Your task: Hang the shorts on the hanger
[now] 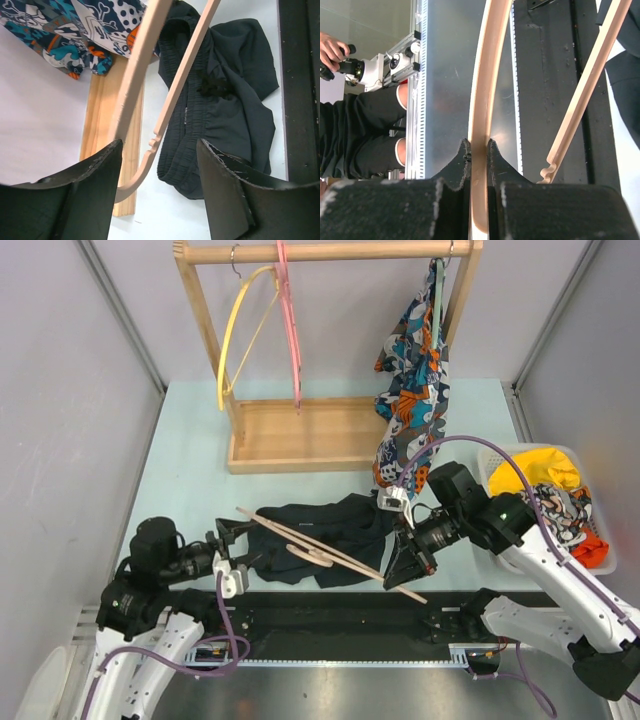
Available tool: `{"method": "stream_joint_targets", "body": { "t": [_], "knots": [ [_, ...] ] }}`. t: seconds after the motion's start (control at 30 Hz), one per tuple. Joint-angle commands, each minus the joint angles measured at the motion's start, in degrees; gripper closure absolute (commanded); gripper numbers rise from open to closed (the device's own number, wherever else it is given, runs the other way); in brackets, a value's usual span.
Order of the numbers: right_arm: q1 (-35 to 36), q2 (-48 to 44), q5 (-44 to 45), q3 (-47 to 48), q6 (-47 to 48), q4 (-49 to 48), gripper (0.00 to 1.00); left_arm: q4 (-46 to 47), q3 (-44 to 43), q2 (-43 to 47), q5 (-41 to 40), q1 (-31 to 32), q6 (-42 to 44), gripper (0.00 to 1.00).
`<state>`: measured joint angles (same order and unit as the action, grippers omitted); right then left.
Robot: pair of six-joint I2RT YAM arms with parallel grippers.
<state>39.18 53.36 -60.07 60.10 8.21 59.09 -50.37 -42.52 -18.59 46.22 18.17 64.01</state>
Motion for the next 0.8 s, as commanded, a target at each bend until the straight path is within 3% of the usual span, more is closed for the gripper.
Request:
{"method": "stream_joint_targets", "body": {
  "t": [0.0,0.17,0.33,0.53,0.7,0.73,0.77],
  "knots": [
    [0.9,0.69,0.39,0.46,0.06,-3.63,1.0,2.38,-2.83,0.84,0.46,-0.42,-1.68,0.35],
    [1.16,1.48,0.92,0.55,-0.82,-5.12,1.0,1.06,-2.04,0.13,-7.28,-0.42,-0.47,0.35],
    [2.13,1.92,0.75,0.55,-1.35,-6.09,1.0,3.69,-1.07,-2.05,-7.72,-0.42,-0.29,0.34],
    [2.66,2.27,0.57,0.64,-1.44,-6.35,1.0,1.08,-0.98,-6.28,-4.83,-0.42,3.49,0.43],
    [2.66,3.06,1.36,1.69,-1.53,-6.97,1.0,-4.82,-2.56,-9.97,-1.84,-0.42,8.41,0.68],
    [2.74,3.32,2.15,2.04,-1.53,-7.41,1.0,-6.48,-2.83,-10.32,-1.66,-0.42,8.85,0.81],
    [2.66,3.5,2.5,2.39,-1.09,-7.76,1.0,-7.19,-3.26,-10.76,-1.39,-0.42,9.29,0.87]
  ]
}}
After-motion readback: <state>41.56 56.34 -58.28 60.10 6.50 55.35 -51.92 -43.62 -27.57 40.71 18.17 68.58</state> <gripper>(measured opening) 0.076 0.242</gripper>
